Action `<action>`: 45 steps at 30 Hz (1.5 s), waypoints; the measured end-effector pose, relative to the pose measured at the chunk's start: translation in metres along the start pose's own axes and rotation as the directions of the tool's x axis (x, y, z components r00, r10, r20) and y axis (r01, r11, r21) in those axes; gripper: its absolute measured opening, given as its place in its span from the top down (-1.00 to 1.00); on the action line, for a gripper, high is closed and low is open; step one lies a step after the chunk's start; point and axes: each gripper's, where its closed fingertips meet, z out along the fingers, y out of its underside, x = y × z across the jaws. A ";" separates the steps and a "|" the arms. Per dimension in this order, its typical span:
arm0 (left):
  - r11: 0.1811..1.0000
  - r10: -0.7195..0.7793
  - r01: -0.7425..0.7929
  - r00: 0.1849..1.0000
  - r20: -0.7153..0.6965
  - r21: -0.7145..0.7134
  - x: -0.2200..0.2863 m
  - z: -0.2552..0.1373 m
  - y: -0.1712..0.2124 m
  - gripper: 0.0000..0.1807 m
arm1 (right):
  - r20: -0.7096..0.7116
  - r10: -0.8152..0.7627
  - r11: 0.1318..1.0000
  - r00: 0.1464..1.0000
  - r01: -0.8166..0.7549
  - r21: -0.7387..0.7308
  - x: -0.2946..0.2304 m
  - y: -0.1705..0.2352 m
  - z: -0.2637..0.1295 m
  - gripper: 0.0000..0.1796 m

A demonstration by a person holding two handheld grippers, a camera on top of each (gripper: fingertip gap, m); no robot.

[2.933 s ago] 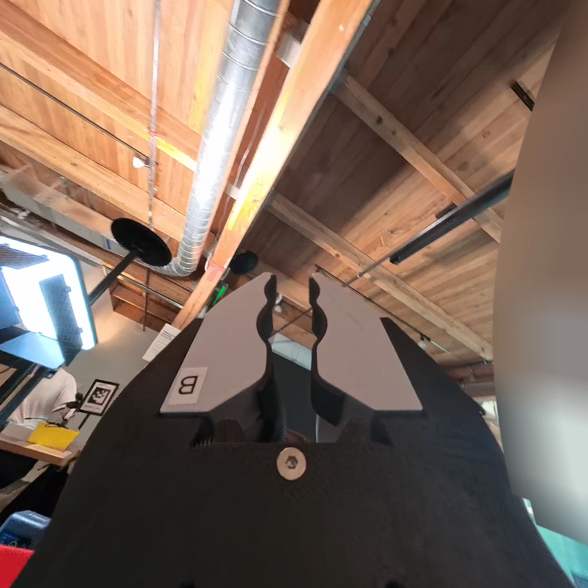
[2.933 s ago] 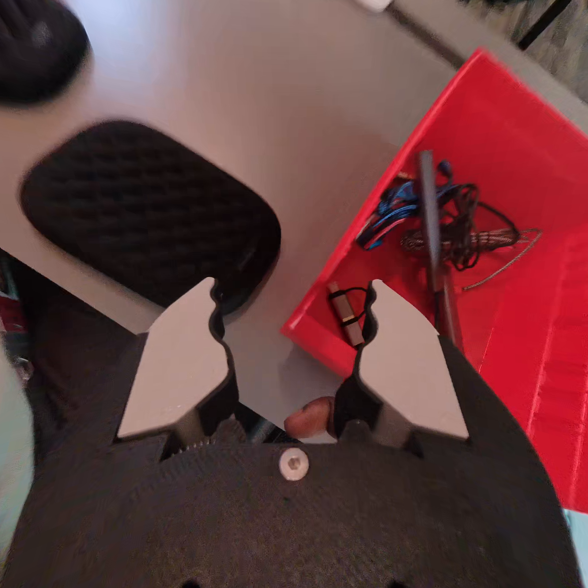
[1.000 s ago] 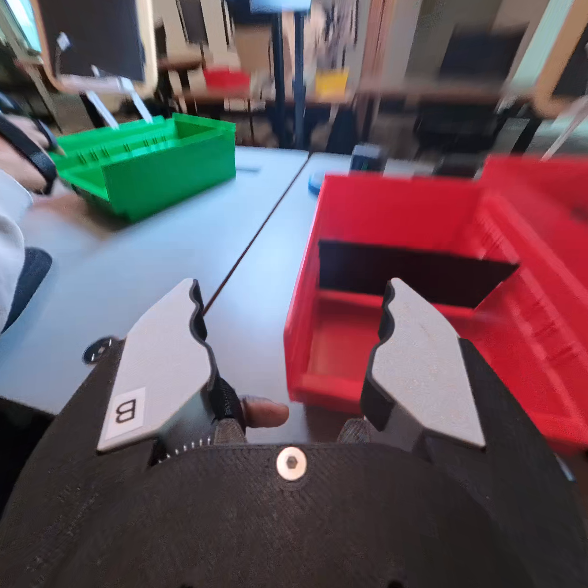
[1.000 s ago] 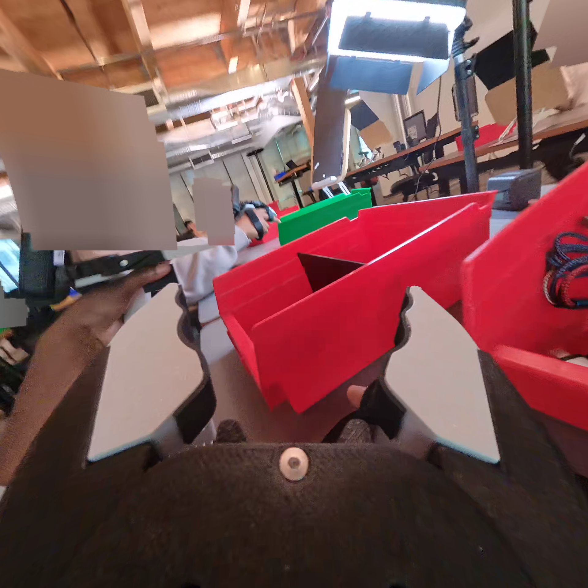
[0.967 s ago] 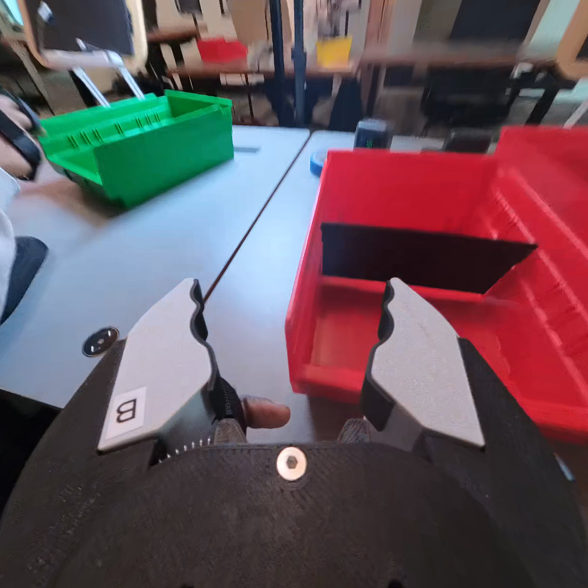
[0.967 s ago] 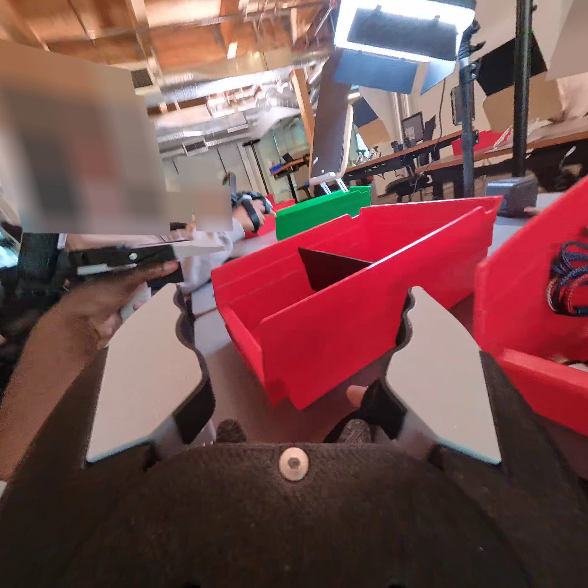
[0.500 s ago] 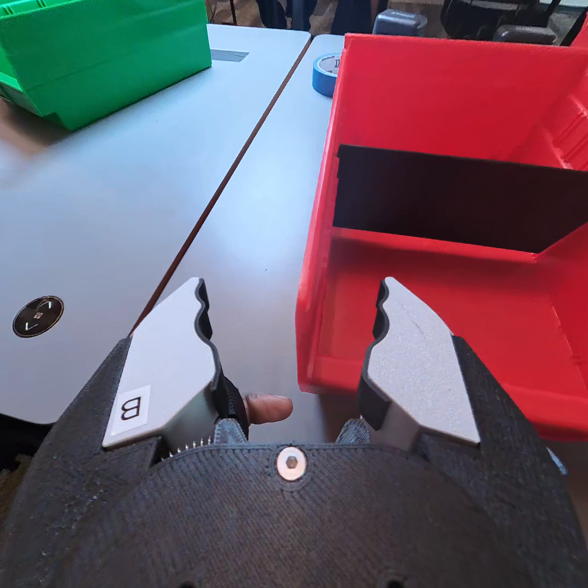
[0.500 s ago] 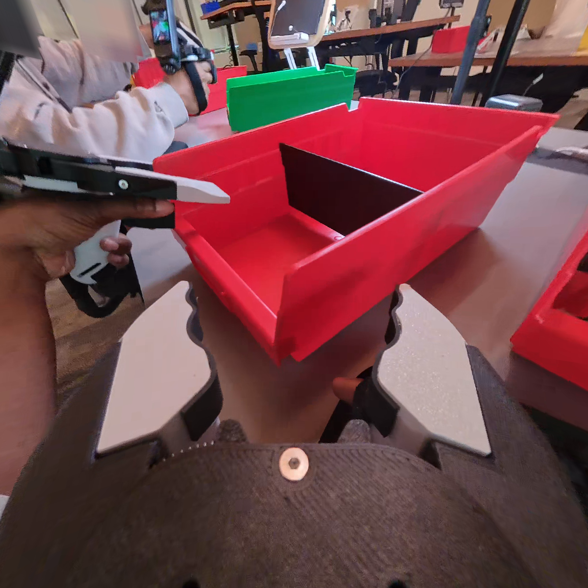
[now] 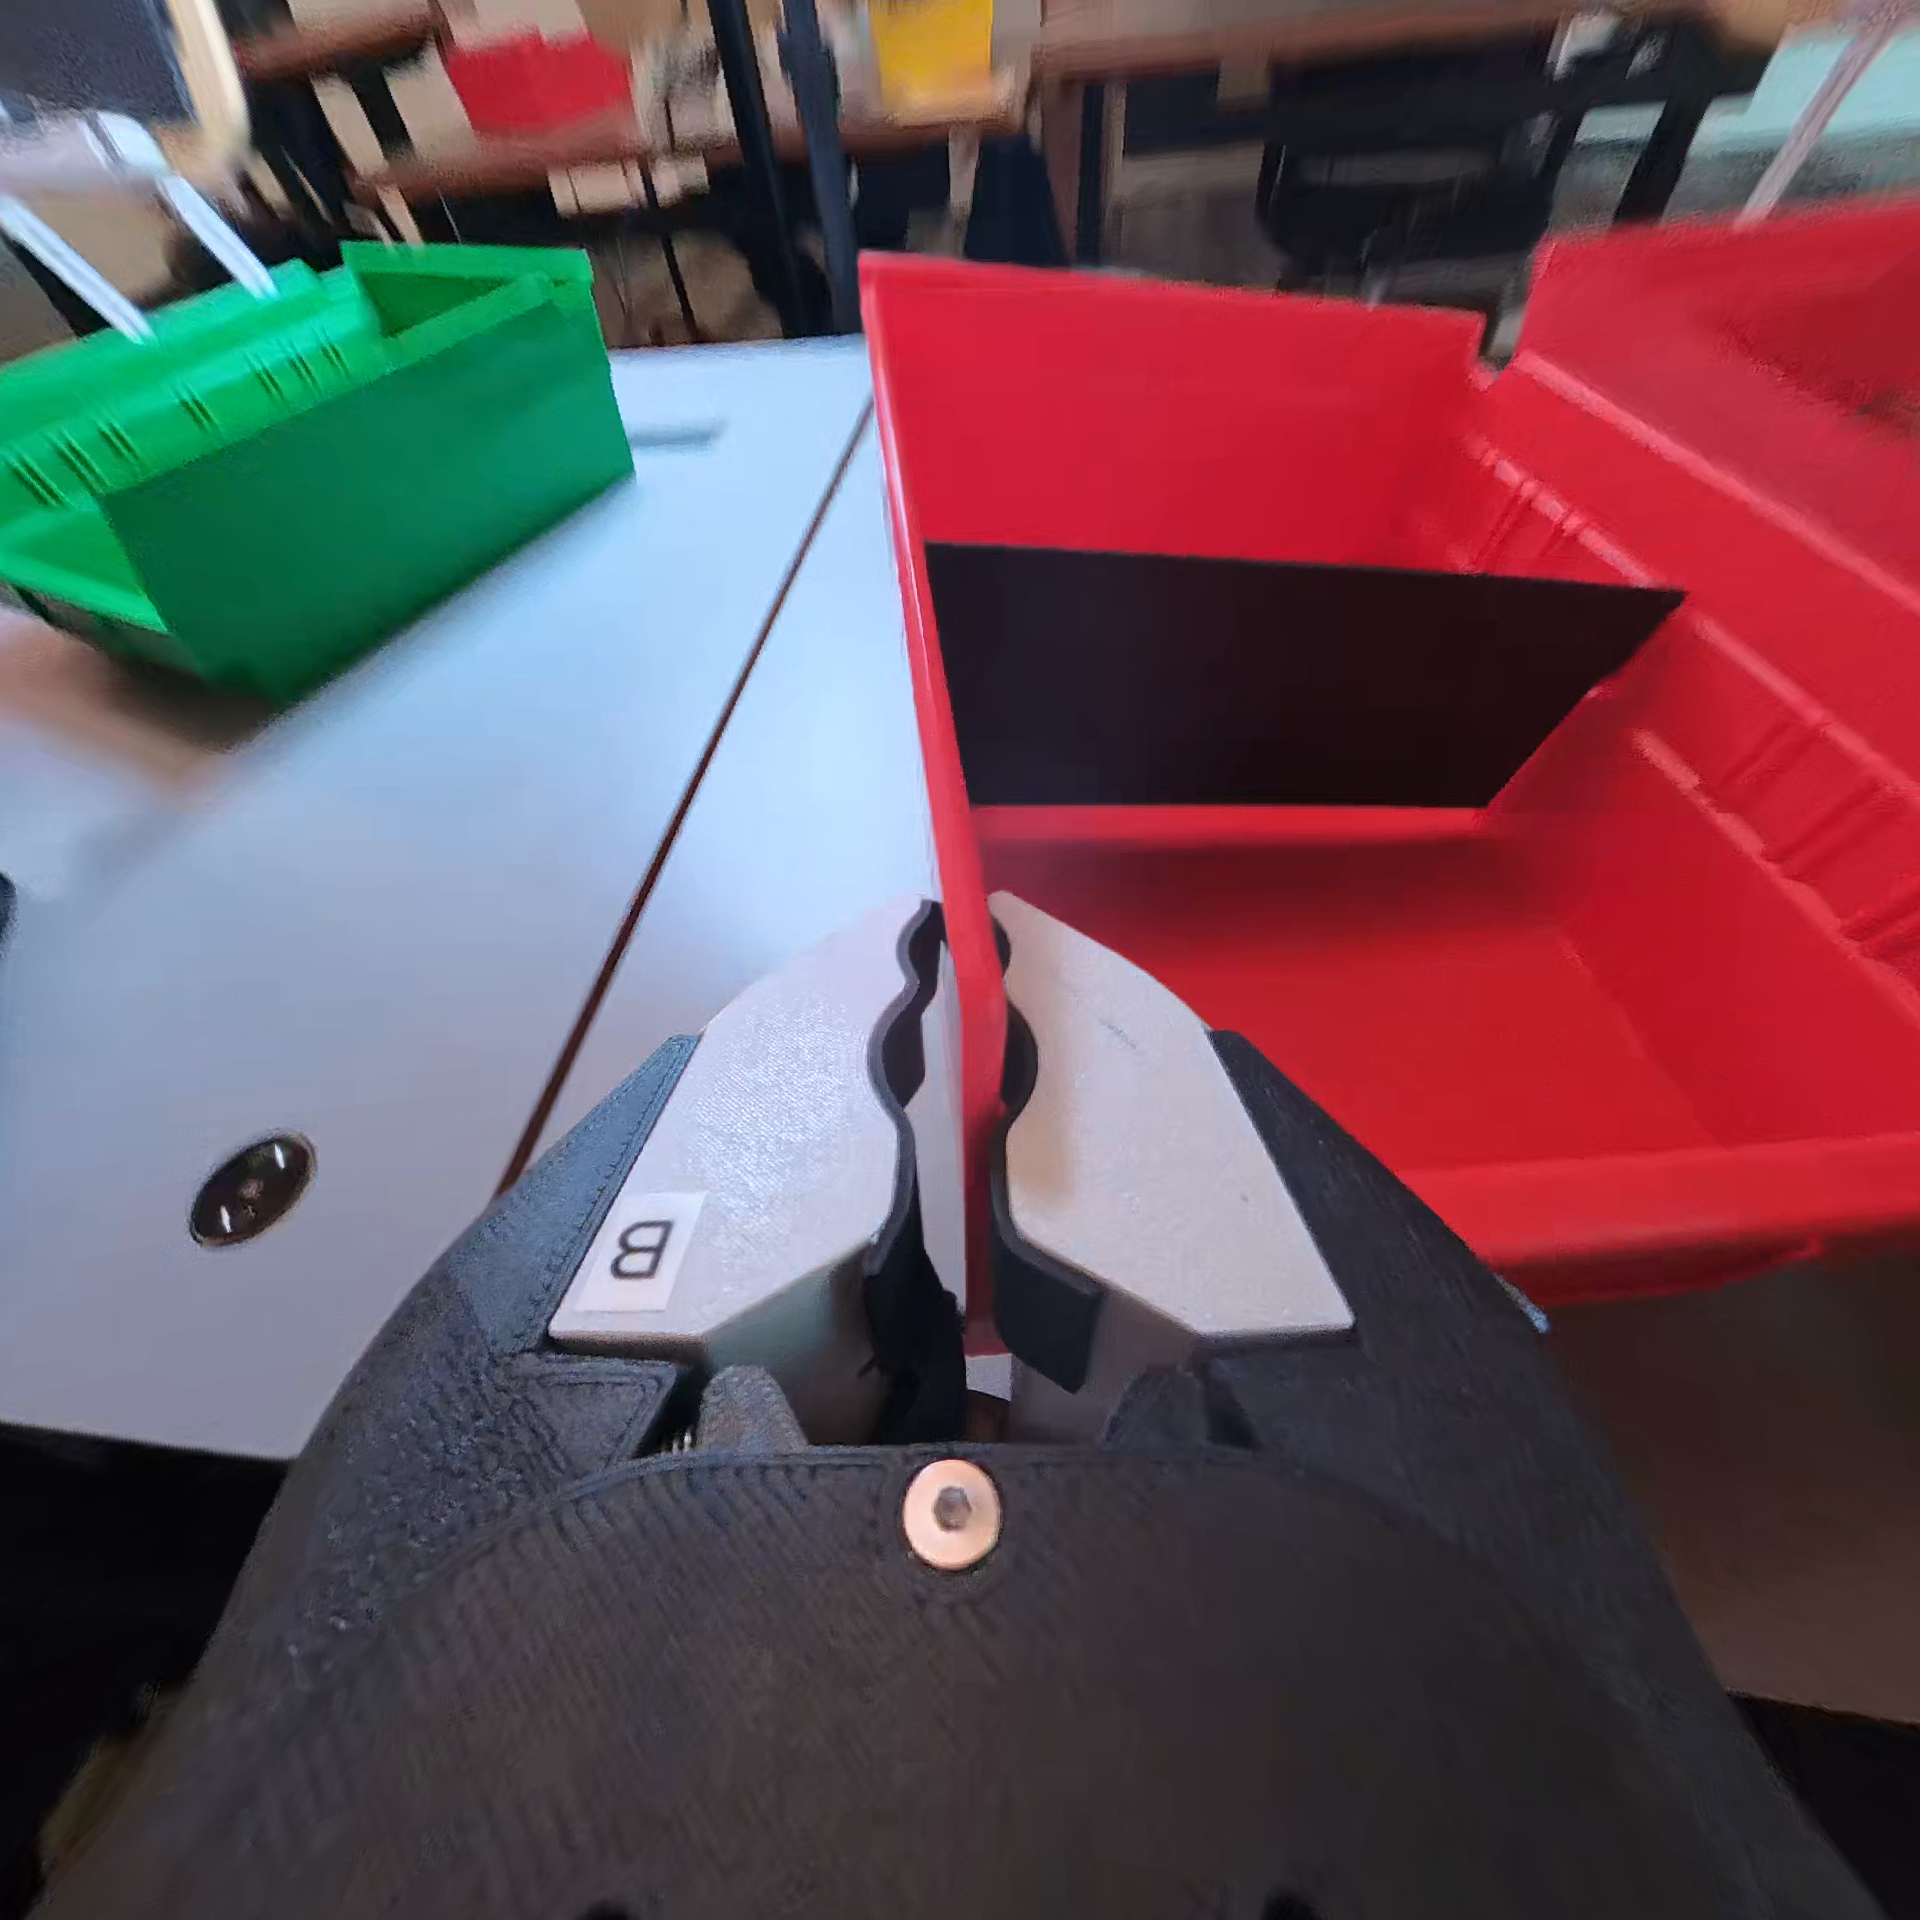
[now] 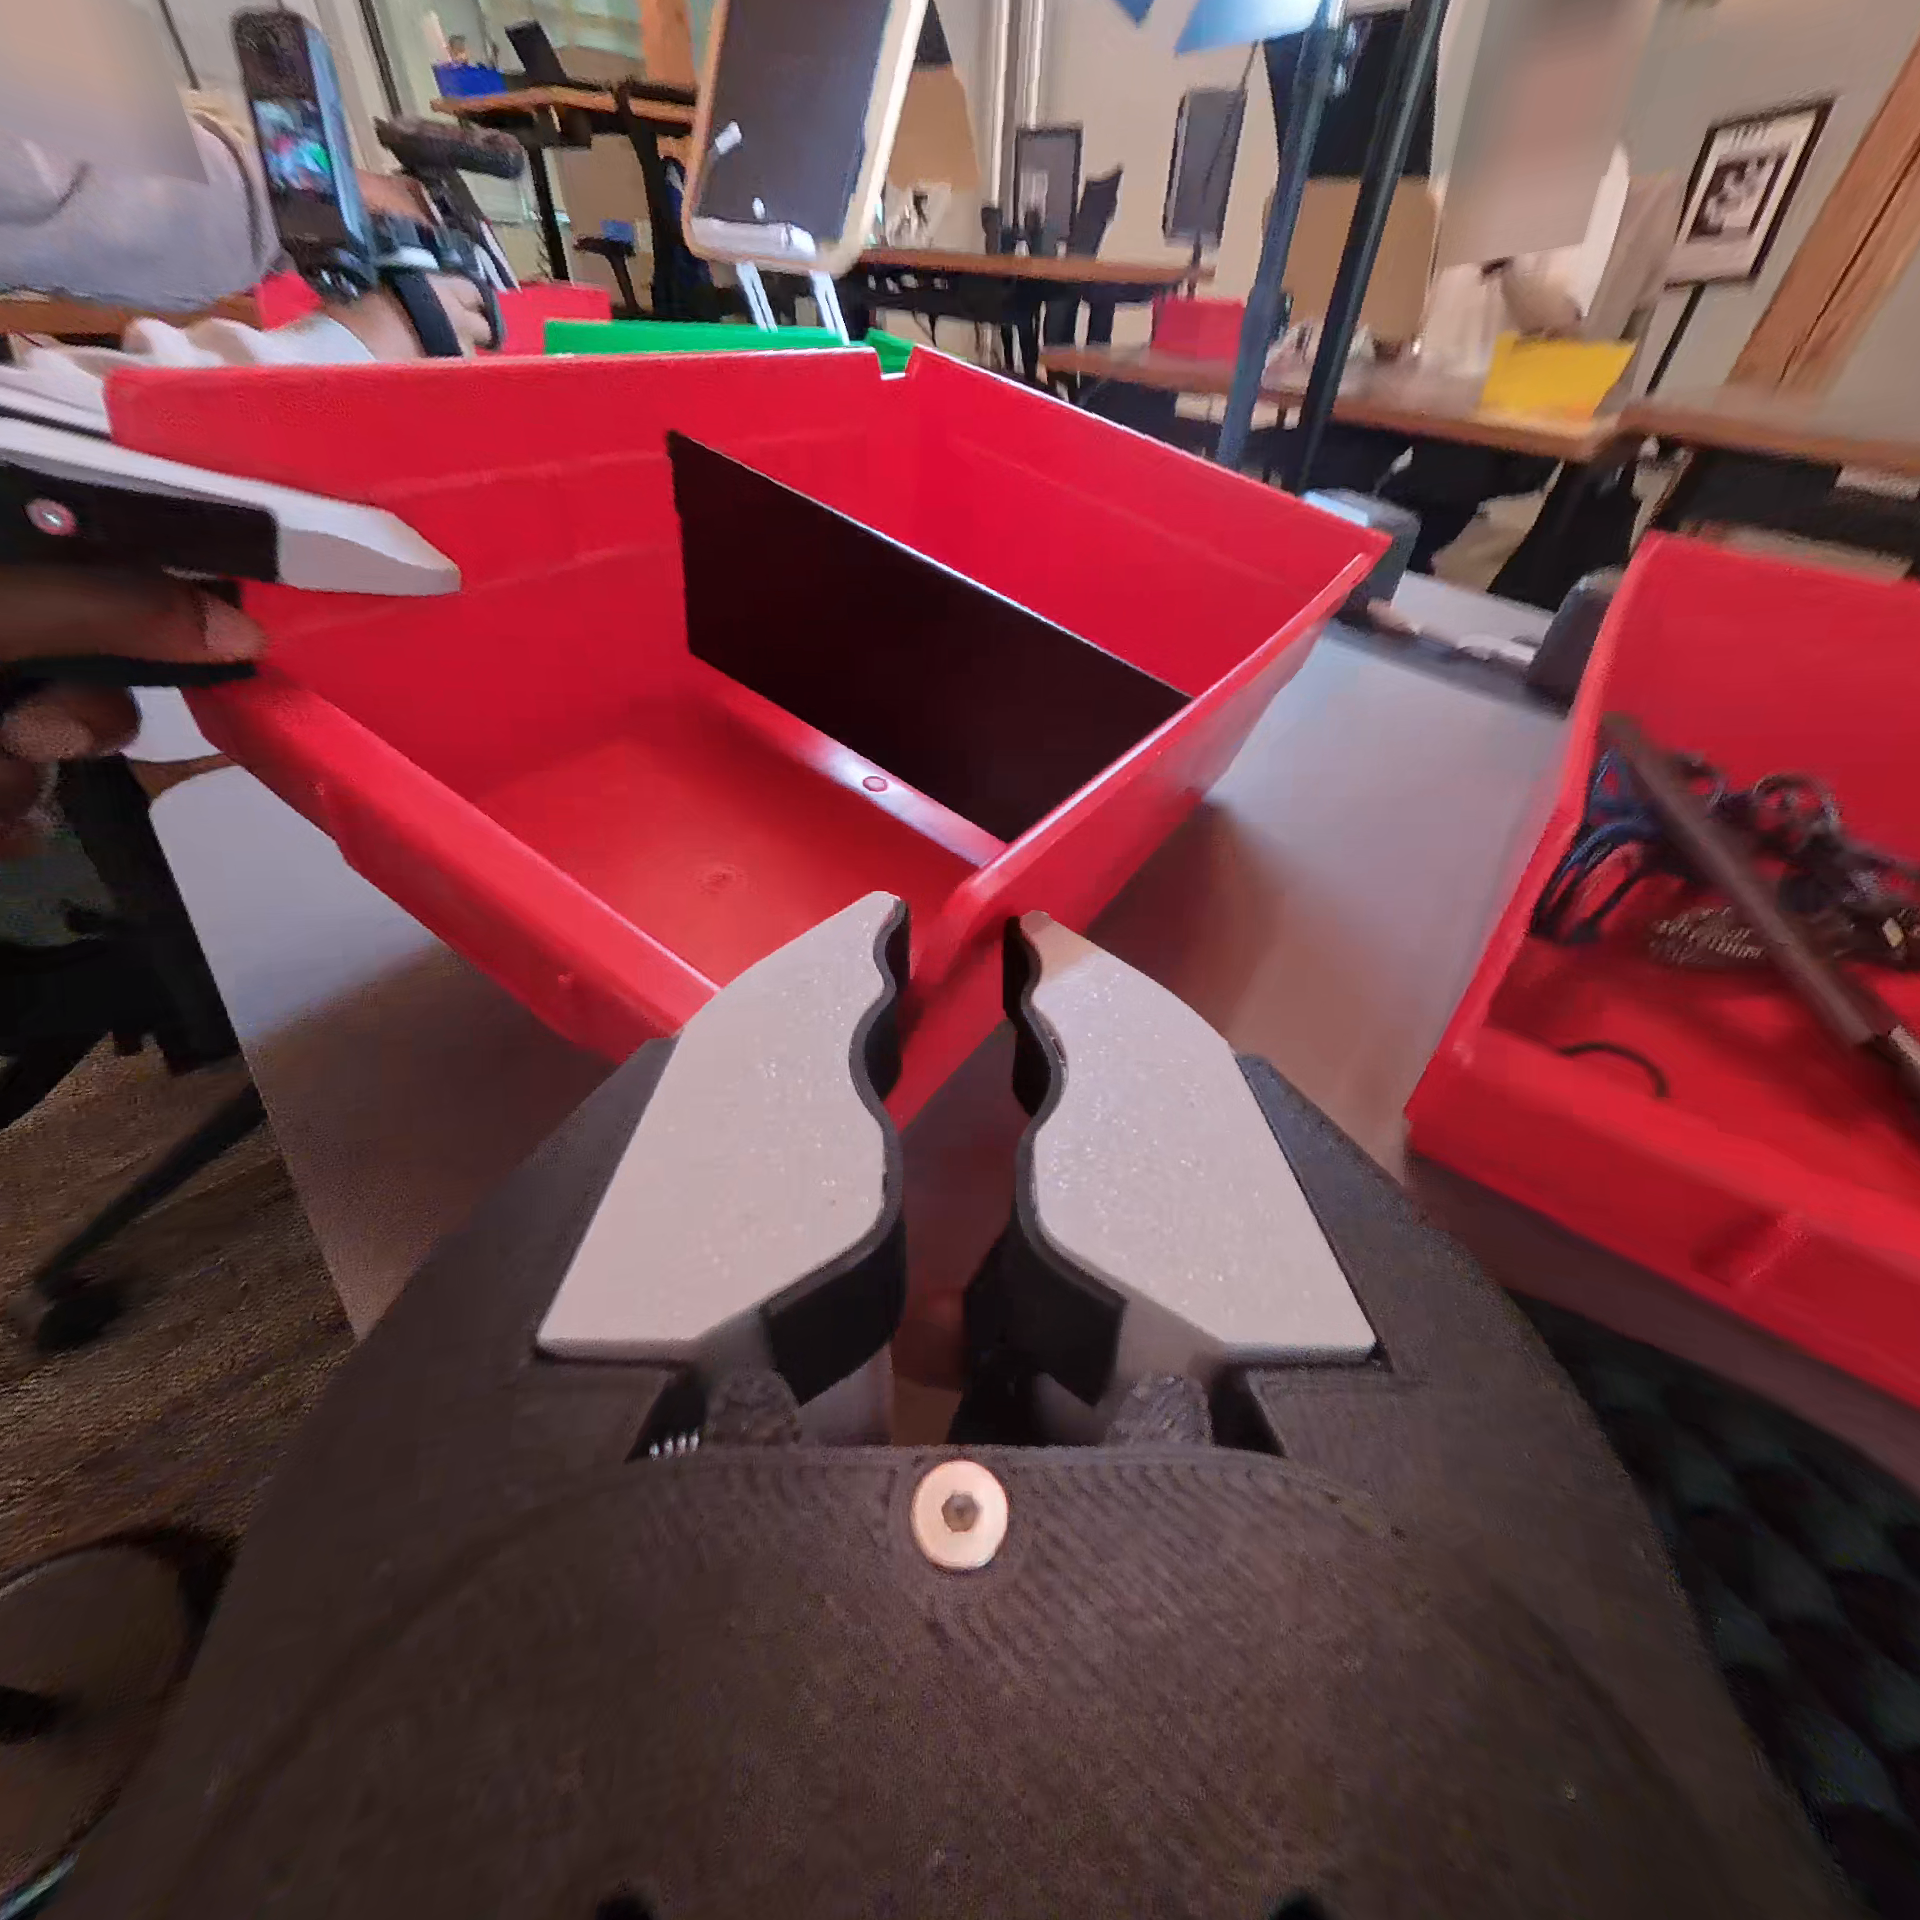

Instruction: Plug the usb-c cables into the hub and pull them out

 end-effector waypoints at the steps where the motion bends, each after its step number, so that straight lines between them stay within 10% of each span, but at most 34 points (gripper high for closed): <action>1: 0.997 0.002 -0.002 1.000 -0.002 0.077 0.004 -0.008 -0.016 0.93 | -0.003 -0.018 0.999 1.000 0.018 0.034 0.003 -0.009 -0.003 0.83; 12: 0.714 0.108 -0.058 0.994 -0.028 0.697 0.121 -0.077 -0.169 0.94 | -0.410 -0.226 0.831 0.884 0.394 0.393 0.098 -0.126 -0.111 0.87; 17: 0.599 0.127 0.124 0.961 -0.247 0.791 0.222 -0.079 -0.191 0.92 | -0.652 -0.237 0.765 0.720 0.552 0.332 0.162 -0.127 -0.190 0.88; 27: 0.774 0.217 0.210 0.798 -0.562 0.597 0.411 -0.040 -0.134 0.89 | -0.829 -0.272 0.850 0.488 0.525 0.030 0.257 -0.051 -0.324 0.90; 45: 0.960 0.253 -0.064 0.624 -0.739 0.274 0.510 0.015 -0.026 0.75 | -0.841 -0.411 0.882 0.353 0.388 -0.268 0.326 0.039 -0.357 0.94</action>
